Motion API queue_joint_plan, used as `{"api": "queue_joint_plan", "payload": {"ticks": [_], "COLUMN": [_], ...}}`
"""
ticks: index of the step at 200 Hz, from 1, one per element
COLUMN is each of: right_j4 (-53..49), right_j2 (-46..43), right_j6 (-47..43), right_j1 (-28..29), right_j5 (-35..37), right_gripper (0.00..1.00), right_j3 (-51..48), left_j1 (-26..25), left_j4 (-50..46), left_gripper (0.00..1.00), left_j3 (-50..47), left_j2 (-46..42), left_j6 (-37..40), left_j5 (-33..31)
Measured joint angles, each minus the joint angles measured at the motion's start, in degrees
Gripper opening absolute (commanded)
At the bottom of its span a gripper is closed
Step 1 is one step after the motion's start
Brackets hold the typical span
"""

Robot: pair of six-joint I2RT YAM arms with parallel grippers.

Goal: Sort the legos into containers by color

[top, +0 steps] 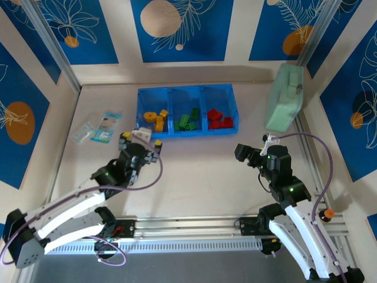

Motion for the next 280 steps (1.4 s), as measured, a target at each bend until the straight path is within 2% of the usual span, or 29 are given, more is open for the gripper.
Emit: {"api": "queue_joint_plan", "payload": {"ticks": [34,57,93,137,179,217,280], "right_j4": [-0.5,-2.2,1.8,6.6,12.0,14.0,16.2], "right_j2": [2.1,1.7,-4.9,-4.9,-5.0,-5.0,-2.0], "right_j6": [1.8,6.0,0.8,-7.2,-11.0,-11.9,-11.7], "right_j1": [0.0,-0.1,-0.6,-0.6,-0.6,-0.6,-1.6], "right_j5": [6.0,11.3,11.0,12.1,13.9,15.0,16.2], "right_gripper": [1.00,0.99,1.00,1.00,0.98,1.00,0.99], "right_j3": [0.0,0.0,-2.9,-6.5,-15.2,-20.9,-20.9], "left_j1": [0.0,0.1,0.5,1.9,3.0,4.5,10.4], "left_j4": [0.7,2.0,2.6,3.9,4.5,6.8,7.4], "left_gripper": [1.00,1.00,1.00,1.00,1.00,1.00,1.00], "left_j3": [-8.9,-12.6,-15.8,-21.9,-23.7,-23.7,-23.6], "left_j2": [-9.4,-11.8,-12.9,-16.0,-16.2,-12.9,-7.1], "left_j6": [2.6,5.1,6.6,6.5,6.4,5.5,2.9], "left_j5": [-11.1,-16.3,-20.6,-22.1,-22.5,-22.1,-18.0]}}
